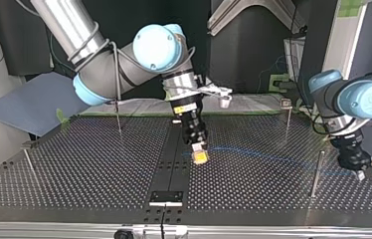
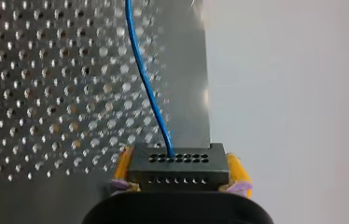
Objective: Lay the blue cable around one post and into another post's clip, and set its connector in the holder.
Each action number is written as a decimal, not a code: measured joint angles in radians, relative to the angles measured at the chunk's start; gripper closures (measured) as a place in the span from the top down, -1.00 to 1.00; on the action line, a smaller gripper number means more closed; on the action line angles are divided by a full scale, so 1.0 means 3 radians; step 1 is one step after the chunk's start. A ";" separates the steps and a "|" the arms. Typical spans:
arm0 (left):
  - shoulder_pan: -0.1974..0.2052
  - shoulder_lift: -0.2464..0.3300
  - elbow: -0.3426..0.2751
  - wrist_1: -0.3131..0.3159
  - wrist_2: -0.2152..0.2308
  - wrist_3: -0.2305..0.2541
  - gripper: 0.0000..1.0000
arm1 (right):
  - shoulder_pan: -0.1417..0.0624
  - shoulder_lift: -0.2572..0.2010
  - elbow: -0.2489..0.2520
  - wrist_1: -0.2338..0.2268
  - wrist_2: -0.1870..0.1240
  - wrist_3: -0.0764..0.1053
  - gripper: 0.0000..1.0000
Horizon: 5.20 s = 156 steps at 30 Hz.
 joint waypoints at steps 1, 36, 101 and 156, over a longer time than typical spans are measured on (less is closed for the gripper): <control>0.0000 -0.0002 -0.0015 0.0020 0.0007 -0.0010 -1.00 | -0.0009 0.0007 0.0000 0.0006 0.0010 0.0001 -1.00; -0.0186 -0.0300 -0.0054 0.0129 0.0113 -0.0051 -1.00 | -0.0361 0.0097 0.0059 0.0377 0.0056 0.0024 -1.00; -0.0361 -0.0649 -0.0053 0.0207 0.0010 -0.0302 1.00 | -0.1875 -0.0163 0.1969 -0.1184 -0.0317 0.0693 -1.00; -0.0405 -0.0651 -0.0052 0.0217 0.0033 -0.0295 1.00 | -0.3155 0.1411 0.2696 -0.3098 -0.0491 0.1449 -1.00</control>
